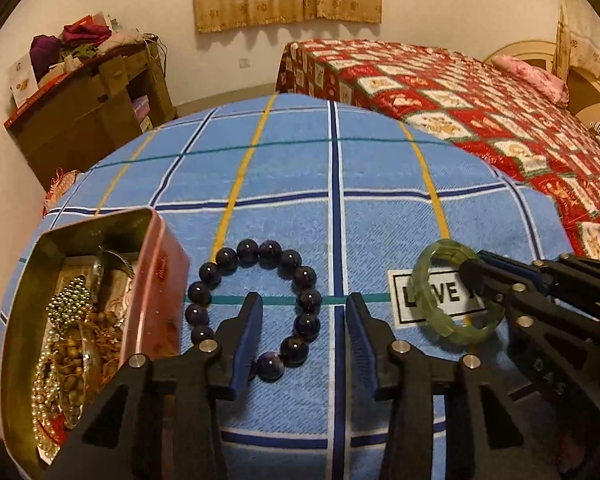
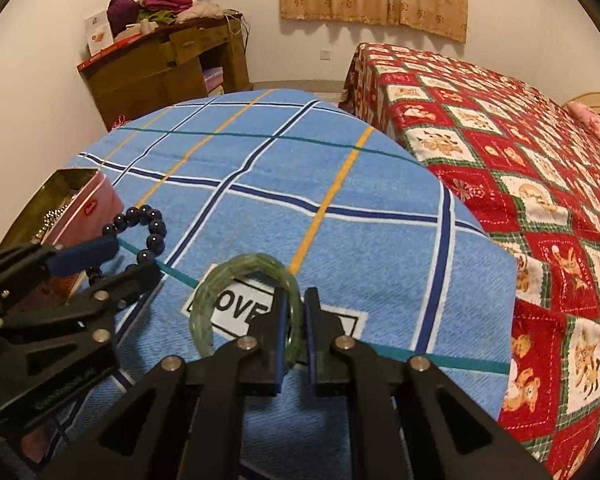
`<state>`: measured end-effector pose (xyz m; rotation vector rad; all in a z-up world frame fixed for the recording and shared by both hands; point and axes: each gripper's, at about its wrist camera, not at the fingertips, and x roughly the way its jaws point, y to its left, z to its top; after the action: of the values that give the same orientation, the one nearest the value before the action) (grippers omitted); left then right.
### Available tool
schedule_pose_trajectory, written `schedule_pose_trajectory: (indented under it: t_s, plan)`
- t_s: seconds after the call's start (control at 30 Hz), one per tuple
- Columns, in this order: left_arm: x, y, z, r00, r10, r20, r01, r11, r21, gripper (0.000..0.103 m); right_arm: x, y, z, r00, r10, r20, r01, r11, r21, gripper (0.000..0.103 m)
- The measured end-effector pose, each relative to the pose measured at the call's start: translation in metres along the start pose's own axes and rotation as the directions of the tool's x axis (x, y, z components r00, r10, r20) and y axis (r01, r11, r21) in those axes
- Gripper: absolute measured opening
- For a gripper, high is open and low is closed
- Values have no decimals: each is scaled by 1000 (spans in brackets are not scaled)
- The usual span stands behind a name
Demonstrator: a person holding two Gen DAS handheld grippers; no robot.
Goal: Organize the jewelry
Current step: 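Close the left gripper on the black bead bracelet while the right gripper holds the jade bangle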
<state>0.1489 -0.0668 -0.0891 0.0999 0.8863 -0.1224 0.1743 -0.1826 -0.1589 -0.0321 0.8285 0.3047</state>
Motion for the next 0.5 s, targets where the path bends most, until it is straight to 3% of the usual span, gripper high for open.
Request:
schedule_pose_trajectory:
  t_s: [0.2,0.3,0.5]
  plan:
    - [5,0,1,1000,-22,6,22,1000,-9,38,-1,1,-1,1000,-2,2,2,1000,-11,10]
    - [3,-2,0,998,-55,11,55,998,5,13,-1,3,-1,1000,-2,5,2,1000,-19,10]
    - [-11,-5,-7,997,-72,36,71,997,12,13,-6,5,-2,999,11,31,-10,1000,-28,10]
